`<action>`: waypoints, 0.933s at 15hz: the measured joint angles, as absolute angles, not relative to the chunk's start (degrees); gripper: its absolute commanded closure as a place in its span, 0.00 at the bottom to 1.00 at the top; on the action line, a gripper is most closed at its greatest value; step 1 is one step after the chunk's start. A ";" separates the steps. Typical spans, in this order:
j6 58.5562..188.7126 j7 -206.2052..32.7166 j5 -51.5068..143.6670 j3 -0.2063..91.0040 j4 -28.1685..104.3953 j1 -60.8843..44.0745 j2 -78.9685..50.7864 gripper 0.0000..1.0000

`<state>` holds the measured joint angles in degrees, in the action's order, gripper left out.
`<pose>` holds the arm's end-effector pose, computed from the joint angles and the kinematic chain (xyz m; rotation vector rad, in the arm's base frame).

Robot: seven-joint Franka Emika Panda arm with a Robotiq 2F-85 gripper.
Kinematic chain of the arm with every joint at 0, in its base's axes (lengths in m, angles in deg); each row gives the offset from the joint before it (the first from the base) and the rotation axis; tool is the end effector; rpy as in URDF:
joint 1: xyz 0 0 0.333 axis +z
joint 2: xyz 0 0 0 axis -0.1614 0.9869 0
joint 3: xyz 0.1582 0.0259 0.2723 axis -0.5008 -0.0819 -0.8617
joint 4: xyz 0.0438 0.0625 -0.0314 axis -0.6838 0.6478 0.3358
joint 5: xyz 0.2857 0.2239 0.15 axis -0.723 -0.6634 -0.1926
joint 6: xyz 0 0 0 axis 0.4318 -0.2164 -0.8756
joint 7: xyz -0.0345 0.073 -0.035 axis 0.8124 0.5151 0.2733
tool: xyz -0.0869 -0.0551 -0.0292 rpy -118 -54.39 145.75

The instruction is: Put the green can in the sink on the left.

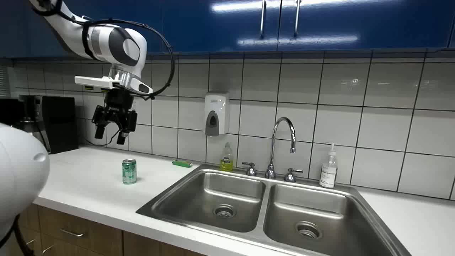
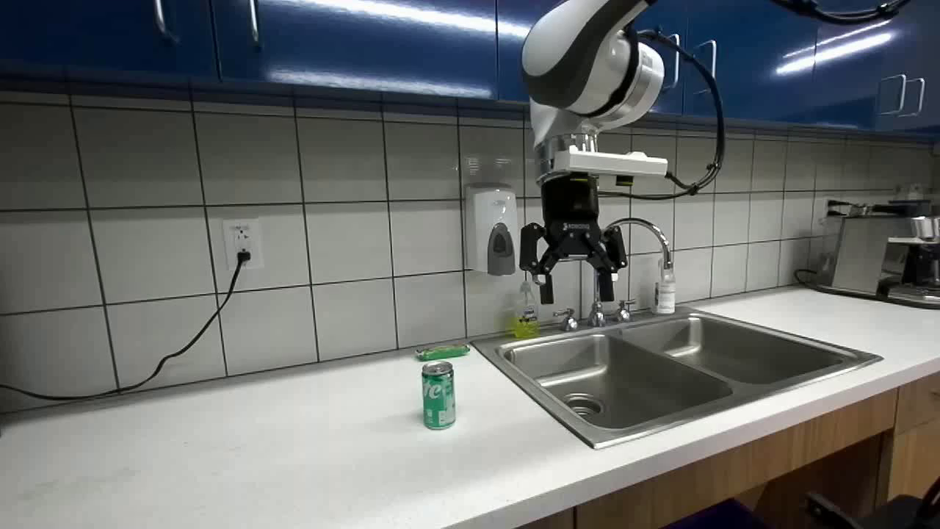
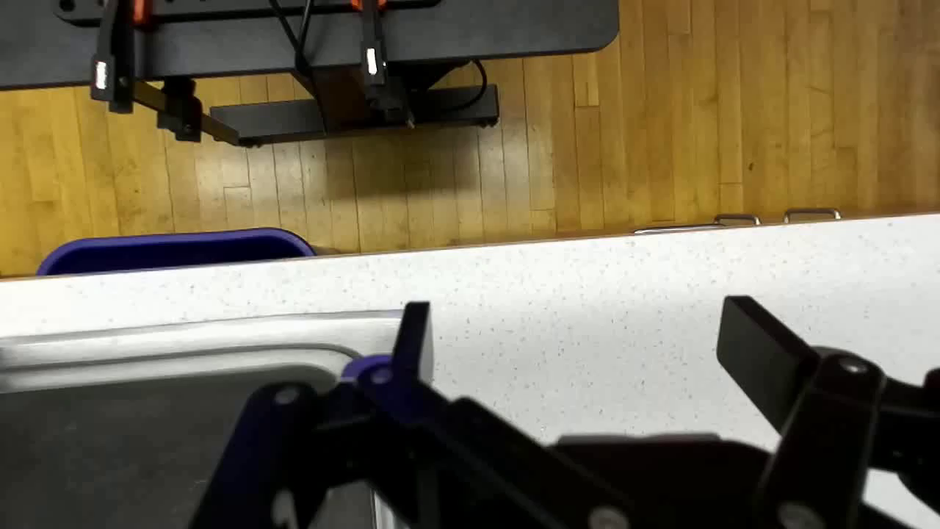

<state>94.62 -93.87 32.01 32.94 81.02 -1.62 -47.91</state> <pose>0.4045 0.1348 0.4277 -3.0379 0.0106 0.3717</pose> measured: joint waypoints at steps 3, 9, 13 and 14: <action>94.77 -93.76 32.01 32.94 81.03 -1.62 -47.84 0.00; 101.10 -88.31 32.02 32.56 81.60 0.59 -47.32 0.00; 104.12 -84.56 32.08 31.32 81.61 2.91 -45.14 0.00; 105.01 -83.86 32.10 30.92 81.55 3.45 -44.20 0.00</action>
